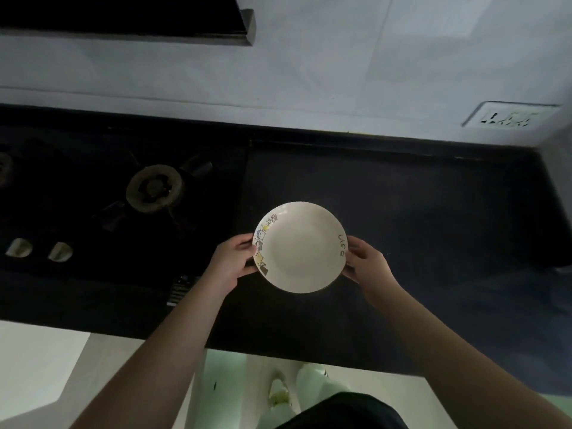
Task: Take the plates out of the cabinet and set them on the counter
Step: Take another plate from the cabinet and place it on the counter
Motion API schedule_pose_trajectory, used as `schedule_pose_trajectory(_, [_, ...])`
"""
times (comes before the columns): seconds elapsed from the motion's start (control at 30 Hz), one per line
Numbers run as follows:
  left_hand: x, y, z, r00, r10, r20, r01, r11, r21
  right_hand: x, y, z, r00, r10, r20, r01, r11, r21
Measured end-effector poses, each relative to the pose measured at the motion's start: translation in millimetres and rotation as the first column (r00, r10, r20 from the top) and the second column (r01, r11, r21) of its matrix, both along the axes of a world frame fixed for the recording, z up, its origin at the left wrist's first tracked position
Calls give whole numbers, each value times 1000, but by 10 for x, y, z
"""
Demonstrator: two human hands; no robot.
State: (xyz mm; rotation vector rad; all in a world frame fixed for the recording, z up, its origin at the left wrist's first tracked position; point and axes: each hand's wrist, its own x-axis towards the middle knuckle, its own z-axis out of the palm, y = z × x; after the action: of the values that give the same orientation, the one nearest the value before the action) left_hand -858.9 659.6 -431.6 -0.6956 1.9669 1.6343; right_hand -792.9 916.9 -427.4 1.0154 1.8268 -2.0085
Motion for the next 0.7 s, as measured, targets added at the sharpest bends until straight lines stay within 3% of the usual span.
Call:
schedule_pose_trajectory(0.33, [-237, 127, -90, 999, -12, -34, 10, 998, -64, -203, 134, -175, 1000, -8, -17, 7, 999, -48])
schedule_pose_trajectory(0.7, [-272, 140, -180, 999, 28, -24, -29, 999, -21, -304, 190, -230, 1000, -3, -19, 2, 999, -47])
